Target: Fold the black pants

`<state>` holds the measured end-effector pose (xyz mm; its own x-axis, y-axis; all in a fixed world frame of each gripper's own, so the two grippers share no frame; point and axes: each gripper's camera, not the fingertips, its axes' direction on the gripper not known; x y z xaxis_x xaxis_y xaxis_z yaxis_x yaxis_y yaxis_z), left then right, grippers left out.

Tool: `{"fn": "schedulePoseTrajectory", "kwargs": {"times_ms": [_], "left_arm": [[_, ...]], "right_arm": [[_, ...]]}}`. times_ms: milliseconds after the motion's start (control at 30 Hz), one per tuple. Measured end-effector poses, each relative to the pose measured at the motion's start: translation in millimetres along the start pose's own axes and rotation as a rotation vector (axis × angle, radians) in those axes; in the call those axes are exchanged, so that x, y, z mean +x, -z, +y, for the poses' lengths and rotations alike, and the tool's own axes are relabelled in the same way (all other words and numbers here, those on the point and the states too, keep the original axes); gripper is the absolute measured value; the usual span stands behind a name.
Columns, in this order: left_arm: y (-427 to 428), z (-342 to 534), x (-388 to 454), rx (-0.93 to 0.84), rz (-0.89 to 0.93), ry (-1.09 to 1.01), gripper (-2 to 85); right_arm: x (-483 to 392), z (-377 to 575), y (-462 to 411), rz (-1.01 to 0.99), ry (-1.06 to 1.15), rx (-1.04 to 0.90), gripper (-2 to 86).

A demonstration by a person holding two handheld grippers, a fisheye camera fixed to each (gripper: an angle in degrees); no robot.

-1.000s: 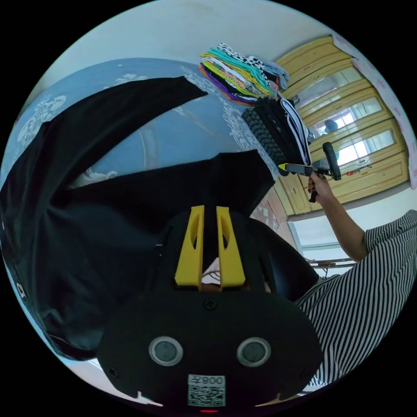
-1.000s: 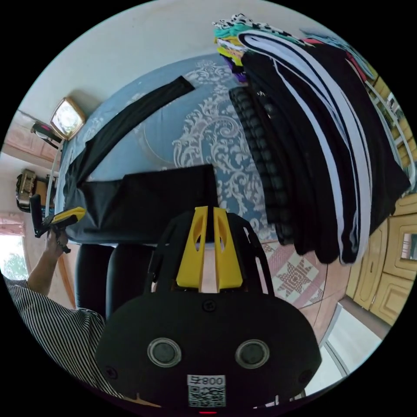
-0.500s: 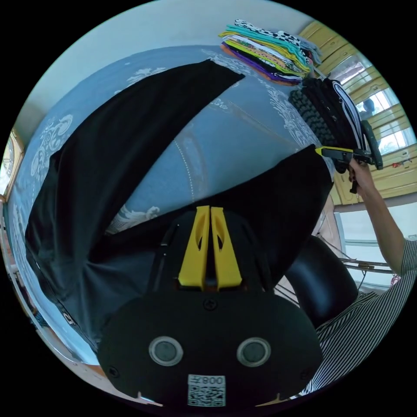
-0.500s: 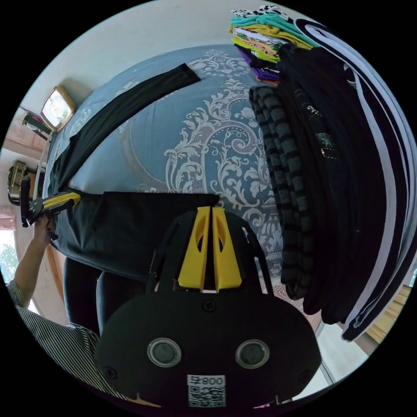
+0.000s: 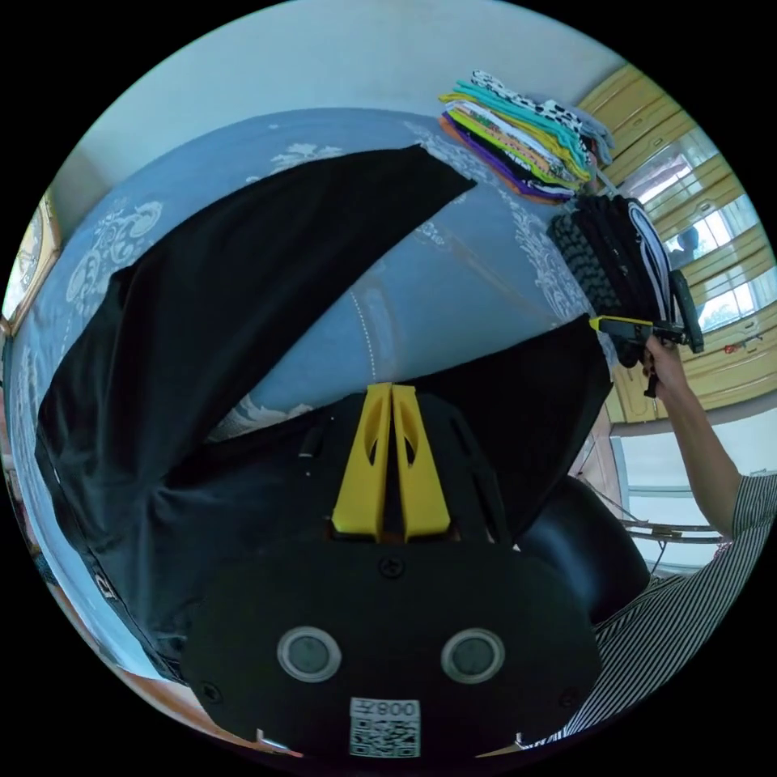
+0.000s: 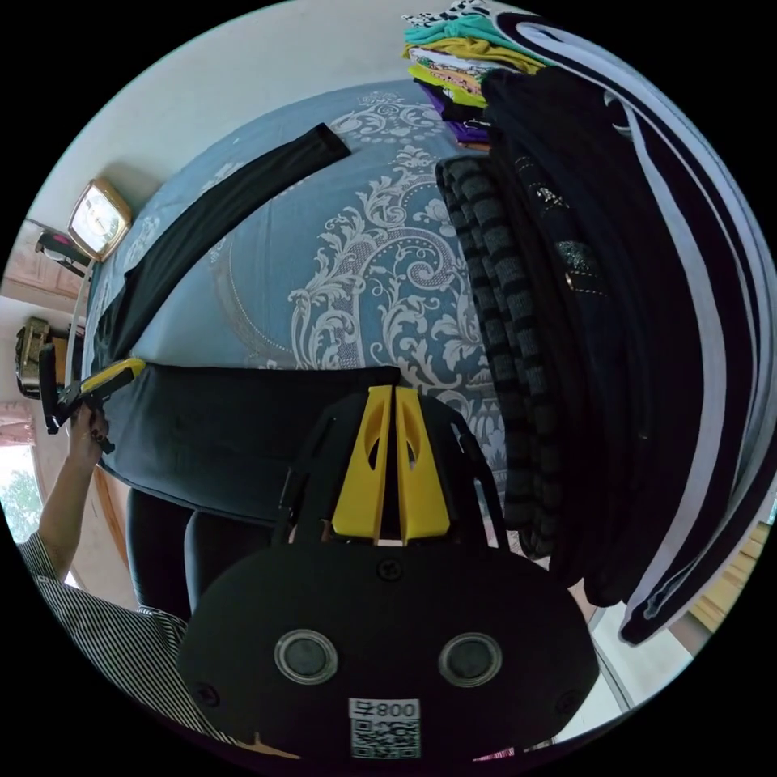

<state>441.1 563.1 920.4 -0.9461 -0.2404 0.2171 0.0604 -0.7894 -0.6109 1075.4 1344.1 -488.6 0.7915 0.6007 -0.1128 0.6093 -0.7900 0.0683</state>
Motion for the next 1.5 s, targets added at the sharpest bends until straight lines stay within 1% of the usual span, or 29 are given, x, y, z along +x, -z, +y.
{"fn": "schedulePoseTrajectory", "kwargs": {"times_ms": [67,267,333,400,500,600,700,767,800,900,967,1100,1267,1367,1500], "left_arm": [[12,1,-6,0.064,-0.006,0.009,0.2],[25,11,-33,0.104,-0.031,0.079,0.2],[24,15,-43,0.093,-0.026,0.104,0.2],[15,13,-54,0.018,-0.055,0.127,0.3],[14,11,-64,0.027,-0.051,0.125,0.4],[21,10,-67,0.054,-0.117,0.140,0.7],[35,17,-72,0.110,-0.092,0.137,1.5],[50,24,-75,0.153,-0.122,0.132,3.2],[53,25,-77,0.162,-0.129,0.127,3.7],[61,23,-86,0.159,-0.151,0.107,6.3],[61,18,-93,0.130,-0.179,0.096,7.1],[51,13,-101,0.058,-0.203,0.068,7.1],[63,20,-105,0.086,-0.205,0.050,5.3],[70,24,-107,0.100,-0.189,0.043,3.7],[77,28,-107,0.116,-0.198,0.037,2.6]], "right_arm": [[-7,1,-6,0.005,0.001,0.023,0.3],[-19,2,-43,-0.016,-0.024,0.003,0.3],[-24,1,-51,-0.015,-0.023,0.001,0.3],[-30,0,-59,-0.009,-0.024,0.000,0.3],[-40,-2,-70,0.004,-0.022,-0.005,0.3],[-47,-3,-79,-0.001,-0.027,-0.001,0.4],[-56,-1,-82,0.016,-0.027,0.031,0.5],[-67,0,-77,0.100,-0.022,0.083,0.8],[-70,-1,-76,0.106,-0.015,0.099,1.0],[-85,-17,-72,0.020,0.028,0.162,2.4],[-97,-46,-75,-0.052,0.052,0.206,4.3],[-114,-111,-87,-0.099,0.063,0.223,5.2],[-125,-214,-107,-0.101,0.019,0.208,5.8],[-130,-258,-117,-0.072,0.000,0.186,6.2],[-134,-294,-133,-0.061,-0.027,0.133,6.0]]}}
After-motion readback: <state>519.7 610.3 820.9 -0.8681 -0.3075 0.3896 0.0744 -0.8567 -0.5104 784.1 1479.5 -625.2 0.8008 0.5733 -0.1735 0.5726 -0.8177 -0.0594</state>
